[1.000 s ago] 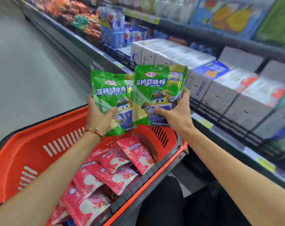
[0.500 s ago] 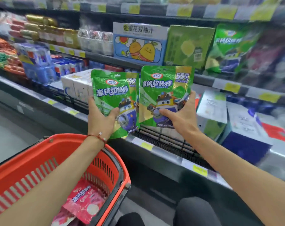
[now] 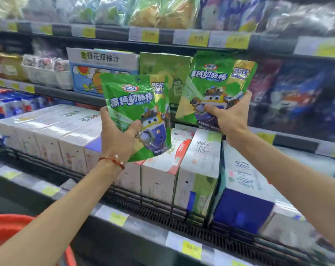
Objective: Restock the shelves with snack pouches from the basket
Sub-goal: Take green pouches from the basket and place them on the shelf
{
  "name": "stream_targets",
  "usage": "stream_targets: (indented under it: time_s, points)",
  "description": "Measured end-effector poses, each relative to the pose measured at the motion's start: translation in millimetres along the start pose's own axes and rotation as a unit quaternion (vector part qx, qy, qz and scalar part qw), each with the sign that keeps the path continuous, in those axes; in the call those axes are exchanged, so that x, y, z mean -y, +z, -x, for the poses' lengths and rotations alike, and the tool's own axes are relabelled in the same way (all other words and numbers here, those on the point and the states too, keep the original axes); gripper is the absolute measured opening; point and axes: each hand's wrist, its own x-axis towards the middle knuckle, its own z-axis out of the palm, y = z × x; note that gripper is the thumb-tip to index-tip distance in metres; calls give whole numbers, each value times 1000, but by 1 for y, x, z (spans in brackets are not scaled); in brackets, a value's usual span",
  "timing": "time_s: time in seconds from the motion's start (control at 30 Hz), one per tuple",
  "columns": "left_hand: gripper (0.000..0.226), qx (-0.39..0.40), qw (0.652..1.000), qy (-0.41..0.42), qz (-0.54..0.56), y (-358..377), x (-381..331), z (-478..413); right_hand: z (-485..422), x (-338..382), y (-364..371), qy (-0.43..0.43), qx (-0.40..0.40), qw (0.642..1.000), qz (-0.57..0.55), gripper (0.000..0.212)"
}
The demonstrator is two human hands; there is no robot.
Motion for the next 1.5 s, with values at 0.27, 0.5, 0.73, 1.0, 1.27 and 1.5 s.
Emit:
stream_targets:
  time_s: [0.27,0.5,0.73,1.0,1.27,1.5]
  points:
    - [82,54,999,-8,-5,43,-28,-15,-62,-6,-16,1,16,1000,9,105]
    - [72,76,997,10,3,86,-43,-39,-92,-29,-18,-9,48,996,81,97]
    - [87,87,995,-20,43,120,-48,-56,-112,-46,-3,25,10,985,169,76]
    - [59,100,994,-2,49,135,-42,-57,-115,-48,-3,93,13,990,102,87]
    - [81,115,991,-27,65,163,-51,-67,-110,-43,-20,73,-25,994,77,36]
    - [90,141,988,-15,56,209,-55,-70,-112,-46,-62,26,5,978,205,17]
